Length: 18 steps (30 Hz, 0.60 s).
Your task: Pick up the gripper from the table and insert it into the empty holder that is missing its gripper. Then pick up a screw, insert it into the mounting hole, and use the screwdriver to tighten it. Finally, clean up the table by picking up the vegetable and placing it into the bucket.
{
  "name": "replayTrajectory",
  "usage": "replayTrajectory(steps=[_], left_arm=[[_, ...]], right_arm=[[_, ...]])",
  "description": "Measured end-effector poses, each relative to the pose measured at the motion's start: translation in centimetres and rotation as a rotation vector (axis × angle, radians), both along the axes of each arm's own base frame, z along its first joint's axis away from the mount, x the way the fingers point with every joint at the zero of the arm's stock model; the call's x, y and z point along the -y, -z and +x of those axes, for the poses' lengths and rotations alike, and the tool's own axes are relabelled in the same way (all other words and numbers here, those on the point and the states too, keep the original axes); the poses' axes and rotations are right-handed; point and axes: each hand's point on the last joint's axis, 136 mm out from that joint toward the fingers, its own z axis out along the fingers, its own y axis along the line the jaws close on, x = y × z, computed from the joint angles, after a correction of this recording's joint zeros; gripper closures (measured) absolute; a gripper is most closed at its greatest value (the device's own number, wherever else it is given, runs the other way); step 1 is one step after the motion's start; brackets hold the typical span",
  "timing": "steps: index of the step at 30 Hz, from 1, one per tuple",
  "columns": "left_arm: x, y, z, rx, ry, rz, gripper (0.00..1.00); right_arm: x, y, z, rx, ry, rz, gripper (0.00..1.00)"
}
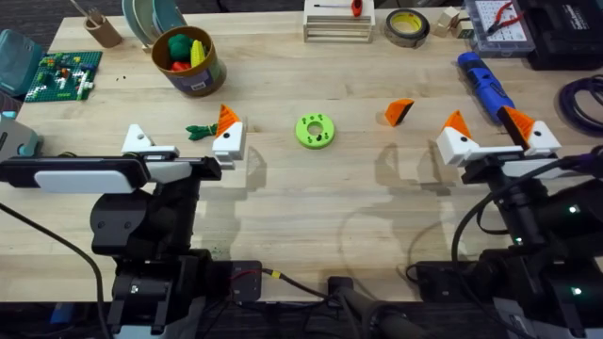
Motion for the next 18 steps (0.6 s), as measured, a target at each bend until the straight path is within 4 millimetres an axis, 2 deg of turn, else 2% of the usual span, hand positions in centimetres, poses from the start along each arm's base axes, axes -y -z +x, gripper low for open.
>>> replayTrajectory(steps=[18], left_arm=[[-0.38, 0.3, -0.01, -0.013, -0.022, 0.0, 0.009]], right_arm=[[-0.05, -0.53, 0.04, 0.022, -0.002, 0.008, 0.147]])
